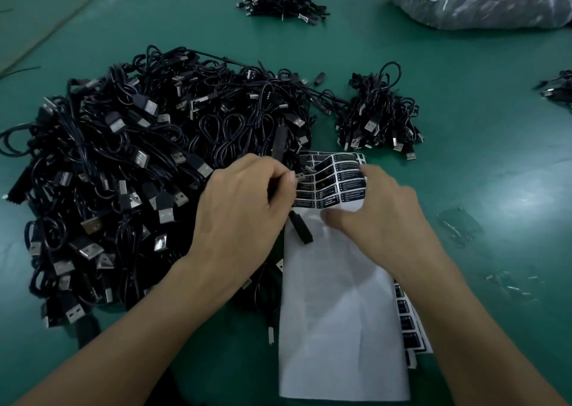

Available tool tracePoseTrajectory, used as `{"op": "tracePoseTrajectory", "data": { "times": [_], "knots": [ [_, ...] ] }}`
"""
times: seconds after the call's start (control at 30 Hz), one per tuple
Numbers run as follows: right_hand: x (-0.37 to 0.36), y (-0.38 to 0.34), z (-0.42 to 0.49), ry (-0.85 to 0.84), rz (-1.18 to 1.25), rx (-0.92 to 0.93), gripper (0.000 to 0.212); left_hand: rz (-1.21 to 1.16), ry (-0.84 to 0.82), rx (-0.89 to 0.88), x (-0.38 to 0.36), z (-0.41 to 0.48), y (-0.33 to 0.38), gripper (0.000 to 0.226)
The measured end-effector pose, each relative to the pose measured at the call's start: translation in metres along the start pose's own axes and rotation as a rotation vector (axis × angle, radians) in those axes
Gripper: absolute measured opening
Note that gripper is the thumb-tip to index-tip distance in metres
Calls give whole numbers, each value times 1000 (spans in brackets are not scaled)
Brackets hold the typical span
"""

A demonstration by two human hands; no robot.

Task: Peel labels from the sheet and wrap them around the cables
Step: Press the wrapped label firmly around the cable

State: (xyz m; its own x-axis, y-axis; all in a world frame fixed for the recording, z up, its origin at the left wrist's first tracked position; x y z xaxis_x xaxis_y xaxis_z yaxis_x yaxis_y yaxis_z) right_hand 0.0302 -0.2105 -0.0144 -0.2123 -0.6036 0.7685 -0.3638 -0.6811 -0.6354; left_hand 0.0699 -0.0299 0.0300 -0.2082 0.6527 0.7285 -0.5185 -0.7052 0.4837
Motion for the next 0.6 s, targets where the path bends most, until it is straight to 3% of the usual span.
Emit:
{"op": "tracePoseTrajectory", "data": {
  "times": [0.2,0.3,0.37,0.43,0.5,0.6],
  "knots": [
    [-10,-6,-7,-63,-96,-37,65,16,51,-66,4,-1,7,32],
    [4,-11,-5,99,-213,63,84,32,69,-102,5,-3,11,29],
    [23,-23,-10,291,-125,201,69,35,77,-99,5,-2,10,27],
    [34,-35,-17,375,74,350,40,38,89,-101,6,-1,10,24],
    [29,-45,-19,291,271,450,17,29,91,-104,6,-1,9,21],
    [11,-50,-19,70,450,468,20,11,96,-103,6,-1,9,19]
  ]
}}
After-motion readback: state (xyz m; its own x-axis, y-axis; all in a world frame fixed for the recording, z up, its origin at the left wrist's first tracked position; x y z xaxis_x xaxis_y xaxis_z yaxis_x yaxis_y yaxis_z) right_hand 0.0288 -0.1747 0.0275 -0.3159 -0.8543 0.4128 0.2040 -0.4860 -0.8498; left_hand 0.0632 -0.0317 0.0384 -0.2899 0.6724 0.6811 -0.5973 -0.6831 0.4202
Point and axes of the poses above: each hand's wrist, its own z-axis towards the middle knuckle, its own x-axis out of the back of the hand, y = z × x, the point moved 9 cm from there along z, towards the middle knuckle, and after that the axes turned 8 degrees about z, right-handed, at the moved point
